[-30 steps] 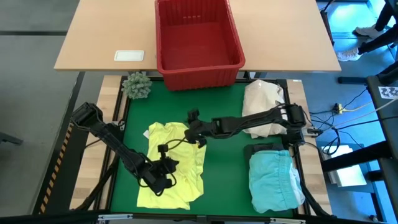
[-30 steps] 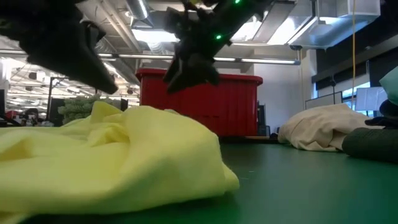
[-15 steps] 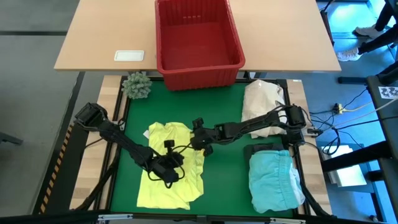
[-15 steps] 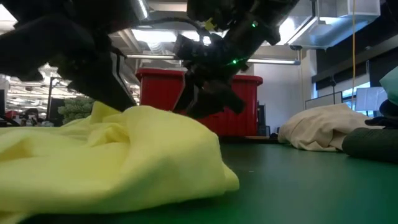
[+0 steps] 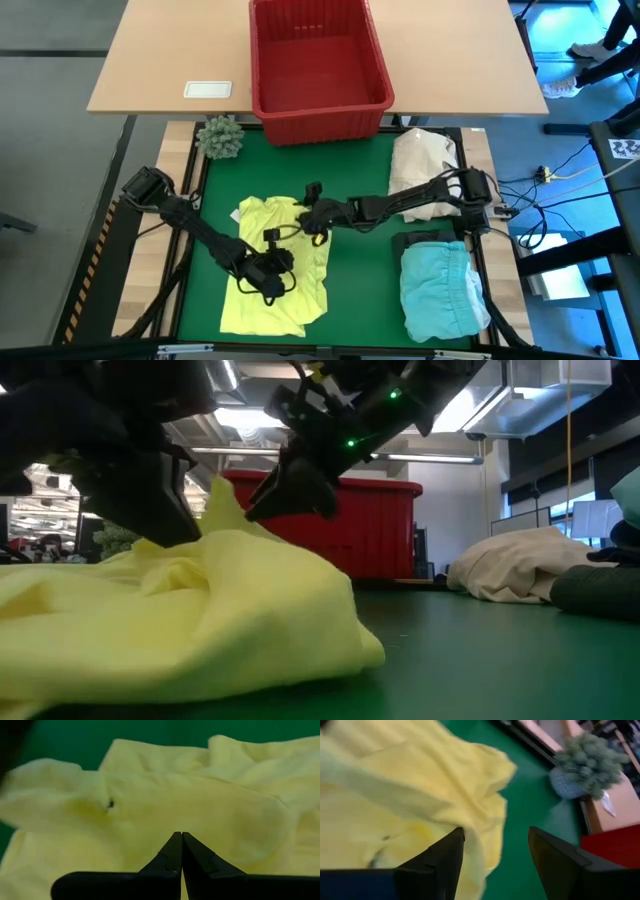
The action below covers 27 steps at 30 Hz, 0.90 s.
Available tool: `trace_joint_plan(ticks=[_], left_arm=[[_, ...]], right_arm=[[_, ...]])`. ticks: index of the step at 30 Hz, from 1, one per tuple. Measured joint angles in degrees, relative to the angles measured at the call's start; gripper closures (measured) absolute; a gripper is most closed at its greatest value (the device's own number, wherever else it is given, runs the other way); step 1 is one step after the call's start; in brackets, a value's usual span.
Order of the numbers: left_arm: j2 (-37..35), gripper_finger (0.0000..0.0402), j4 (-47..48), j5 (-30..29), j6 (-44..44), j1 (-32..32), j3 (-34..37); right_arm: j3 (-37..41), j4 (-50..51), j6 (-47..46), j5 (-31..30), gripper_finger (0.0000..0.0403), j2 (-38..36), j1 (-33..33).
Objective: Fold Laundry from Bin
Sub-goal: Fold the yellow shirt
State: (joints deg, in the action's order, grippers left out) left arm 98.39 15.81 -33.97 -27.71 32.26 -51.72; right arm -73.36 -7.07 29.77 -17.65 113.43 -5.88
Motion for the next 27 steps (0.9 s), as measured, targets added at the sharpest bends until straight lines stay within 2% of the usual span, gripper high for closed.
trace_joint_plan(ticks=[9, 13, 18, 27], left_arm=[[0.00, 0.0401, 5.79, 0.86, -6.45, 2.16, 0.00], [0.00, 0.0401, 11.60, 4.42, -12.41, 3.60, 0.00], [0.00, 0.0401, 16.92, 6.51, -18.49, 5.96, 0.00], [0.00, 0.0401, 20.52, 6.05, -21.73, 7.31, 0.00]], right_arm=[[0.00, 0.43, -9.46, -0.35, 0.0182, 0.00, 6.01], [0.00, 1.46, -10.06, -0.63, 0.0182, 0.00, 7.24], [0.00, 1.92, -9.85, 0.36, 0.0182, 0.00, 6.08], [0.00, 8.05, -4.00, 0.31, 0.0182, 0.00, 0.80]])
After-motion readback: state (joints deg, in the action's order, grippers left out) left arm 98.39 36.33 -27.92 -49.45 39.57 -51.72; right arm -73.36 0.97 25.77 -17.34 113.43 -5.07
